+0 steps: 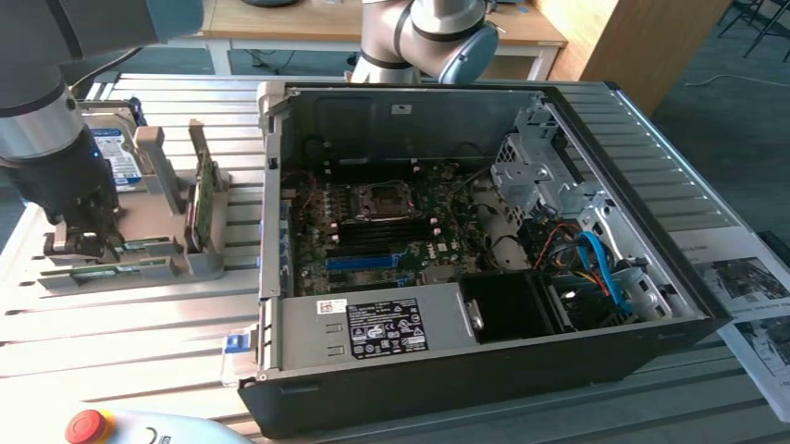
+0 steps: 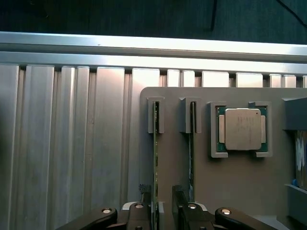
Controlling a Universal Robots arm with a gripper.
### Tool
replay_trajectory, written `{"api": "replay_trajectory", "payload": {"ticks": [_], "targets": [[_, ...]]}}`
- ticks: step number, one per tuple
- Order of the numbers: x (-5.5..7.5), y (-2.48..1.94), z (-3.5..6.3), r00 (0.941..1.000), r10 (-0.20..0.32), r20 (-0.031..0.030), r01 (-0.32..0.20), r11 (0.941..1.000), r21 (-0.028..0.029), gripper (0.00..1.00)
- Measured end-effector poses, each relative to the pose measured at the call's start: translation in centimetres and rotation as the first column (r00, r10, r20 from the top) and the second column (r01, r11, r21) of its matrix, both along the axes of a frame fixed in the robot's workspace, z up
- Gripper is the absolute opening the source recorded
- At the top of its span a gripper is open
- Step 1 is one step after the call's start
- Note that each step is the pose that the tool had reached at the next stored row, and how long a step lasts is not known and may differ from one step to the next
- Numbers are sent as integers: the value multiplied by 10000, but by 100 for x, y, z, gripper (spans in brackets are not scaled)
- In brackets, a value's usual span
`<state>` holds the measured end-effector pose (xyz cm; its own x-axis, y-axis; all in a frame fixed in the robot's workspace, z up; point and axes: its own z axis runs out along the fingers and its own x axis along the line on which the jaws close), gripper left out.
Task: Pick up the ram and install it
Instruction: 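Pick up the ram and move it above insertion slot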
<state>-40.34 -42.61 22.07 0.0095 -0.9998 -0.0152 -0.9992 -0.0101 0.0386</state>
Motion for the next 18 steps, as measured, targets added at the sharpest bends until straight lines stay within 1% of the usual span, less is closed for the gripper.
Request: {"api": "replay_trajectory", "payload": {"ticks": [3,7,18], "targets": [[0,0,-38,10000,0,1,0,10000,0,31],[1,0,-51,10000,0,3,0,10000,1,31],[0,0,-157,10000,0,0,0,10000,-6,31]]}}
